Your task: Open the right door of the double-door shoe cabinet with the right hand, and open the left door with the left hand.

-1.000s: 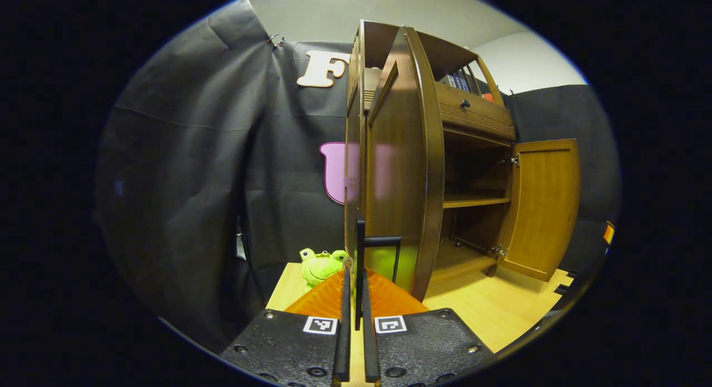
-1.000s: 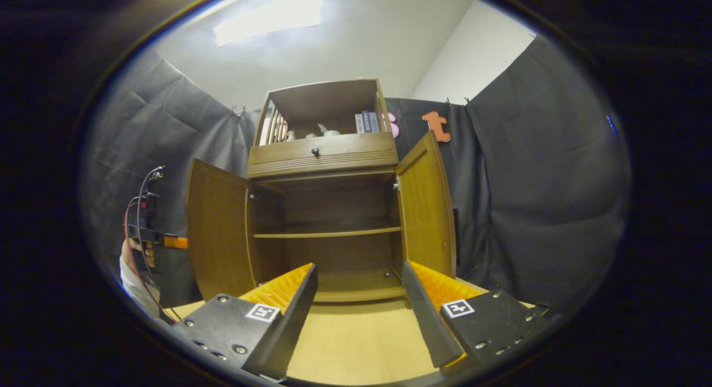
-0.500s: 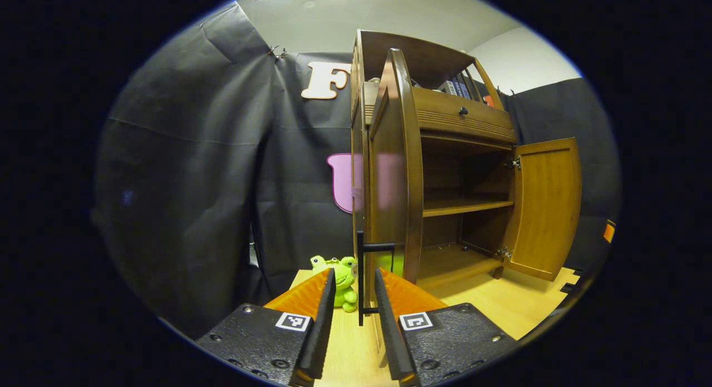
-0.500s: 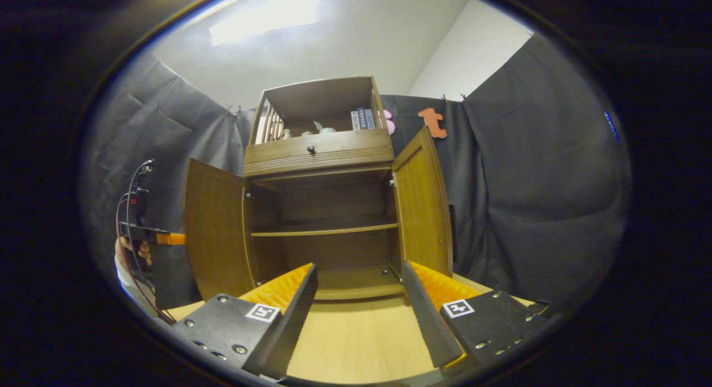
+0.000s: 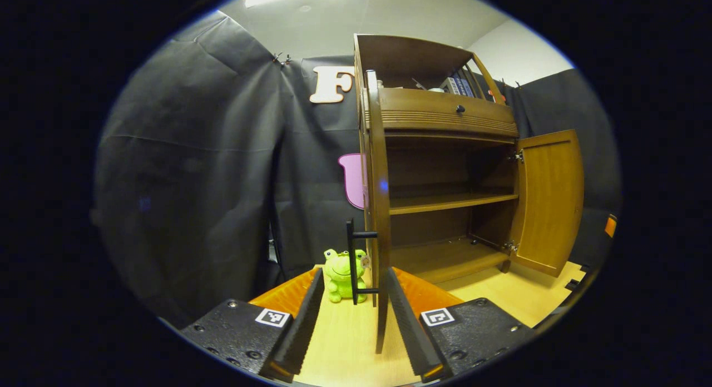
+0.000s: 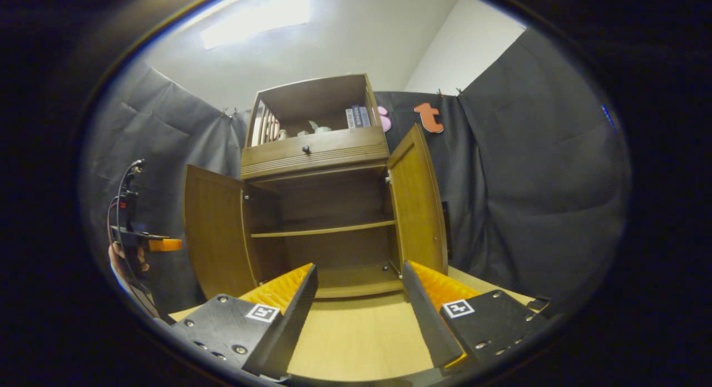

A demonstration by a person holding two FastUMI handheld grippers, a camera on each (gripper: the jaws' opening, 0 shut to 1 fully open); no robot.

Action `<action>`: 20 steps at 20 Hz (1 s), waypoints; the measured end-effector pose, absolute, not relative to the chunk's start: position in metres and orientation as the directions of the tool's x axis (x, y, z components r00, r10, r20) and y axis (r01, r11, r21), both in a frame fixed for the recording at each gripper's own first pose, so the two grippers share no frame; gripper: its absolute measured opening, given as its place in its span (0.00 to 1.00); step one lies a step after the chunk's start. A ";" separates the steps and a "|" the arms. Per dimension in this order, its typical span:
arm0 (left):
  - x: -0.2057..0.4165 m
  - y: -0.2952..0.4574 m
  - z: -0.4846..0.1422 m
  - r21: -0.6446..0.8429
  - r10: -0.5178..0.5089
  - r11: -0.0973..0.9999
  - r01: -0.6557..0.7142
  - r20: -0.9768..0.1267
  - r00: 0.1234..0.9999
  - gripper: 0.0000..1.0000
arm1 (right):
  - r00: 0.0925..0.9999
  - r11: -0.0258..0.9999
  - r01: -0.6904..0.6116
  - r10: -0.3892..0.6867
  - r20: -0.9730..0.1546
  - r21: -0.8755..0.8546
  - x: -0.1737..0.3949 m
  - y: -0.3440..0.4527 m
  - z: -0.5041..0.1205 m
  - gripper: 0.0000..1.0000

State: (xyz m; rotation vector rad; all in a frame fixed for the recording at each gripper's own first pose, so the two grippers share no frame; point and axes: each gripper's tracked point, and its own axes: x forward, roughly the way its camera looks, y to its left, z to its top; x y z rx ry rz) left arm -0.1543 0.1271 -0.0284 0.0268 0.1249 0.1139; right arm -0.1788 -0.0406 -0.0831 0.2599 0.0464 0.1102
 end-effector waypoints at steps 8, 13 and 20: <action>-0.159 0.072 -0.008 0.061 0.106 0.993 -0.102 -0.071 0.992 0.95 | 0.991 0.961 -0.124 0.130 -0.008 0.246 -0.156 -0.040 -0.067 0.95; -0.148 0.027 -0.005 0.078 0.044 0.996 -0.040 -0.053 0.998 0.96 | 0.992 0.958 -0.096 0.114 -0.053 0.270 -0.132 -0.038 -0.069 0.95; -0.119 -0.033 -0.007 0.051 -0.008 0.999 0.011 -0.053 0.999 1.00 | 0.996 0.978 -0.062 0.075 -0.057 0.201 -0.112 -0.021 -0.056 0.95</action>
